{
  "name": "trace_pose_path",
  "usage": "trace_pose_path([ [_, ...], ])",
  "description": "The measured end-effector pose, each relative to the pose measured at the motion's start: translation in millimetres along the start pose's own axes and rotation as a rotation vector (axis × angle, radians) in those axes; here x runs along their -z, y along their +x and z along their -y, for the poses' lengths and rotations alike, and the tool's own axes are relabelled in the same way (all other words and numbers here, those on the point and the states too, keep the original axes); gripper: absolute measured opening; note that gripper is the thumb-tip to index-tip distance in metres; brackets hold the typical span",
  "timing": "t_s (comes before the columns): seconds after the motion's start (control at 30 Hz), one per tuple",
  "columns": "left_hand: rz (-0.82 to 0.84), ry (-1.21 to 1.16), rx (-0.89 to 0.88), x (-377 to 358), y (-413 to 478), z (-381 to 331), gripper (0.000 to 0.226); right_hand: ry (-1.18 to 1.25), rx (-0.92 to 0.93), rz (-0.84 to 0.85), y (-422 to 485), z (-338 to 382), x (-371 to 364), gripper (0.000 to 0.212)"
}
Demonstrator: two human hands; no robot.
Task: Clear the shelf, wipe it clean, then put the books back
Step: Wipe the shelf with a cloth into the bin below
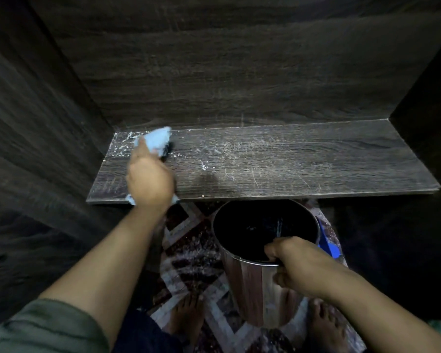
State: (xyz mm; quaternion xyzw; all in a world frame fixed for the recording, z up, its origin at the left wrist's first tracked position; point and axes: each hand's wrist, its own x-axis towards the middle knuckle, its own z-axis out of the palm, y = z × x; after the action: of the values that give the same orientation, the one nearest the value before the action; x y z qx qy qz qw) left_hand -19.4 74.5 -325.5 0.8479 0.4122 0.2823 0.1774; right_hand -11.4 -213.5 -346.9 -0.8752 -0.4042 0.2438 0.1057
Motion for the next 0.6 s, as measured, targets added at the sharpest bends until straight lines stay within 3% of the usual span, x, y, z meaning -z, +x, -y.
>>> trace_pose_path([
  [0.1,-0.036,0.090,0.054,-4,8,29,0.044,0.001,0.001,-0.005,0,-6,-2,0.025],
  [0.3,0.148,0.107,-0.199,-34,-28,3,0.048,-0.026,0.003,-0.030,0,-10,-6,0.022],
  [0.5,0.292,-0.067,-0.466,-43,-69,-43,0.039,-0.042,0.000,-0.027,-2,-11,-8,0.033],
  [0.6,0.292,-0.223,-0.367,-44,-64,-58,0.033,-0.072,0.003,-0.017,-4,-9,-5,0.031],
])
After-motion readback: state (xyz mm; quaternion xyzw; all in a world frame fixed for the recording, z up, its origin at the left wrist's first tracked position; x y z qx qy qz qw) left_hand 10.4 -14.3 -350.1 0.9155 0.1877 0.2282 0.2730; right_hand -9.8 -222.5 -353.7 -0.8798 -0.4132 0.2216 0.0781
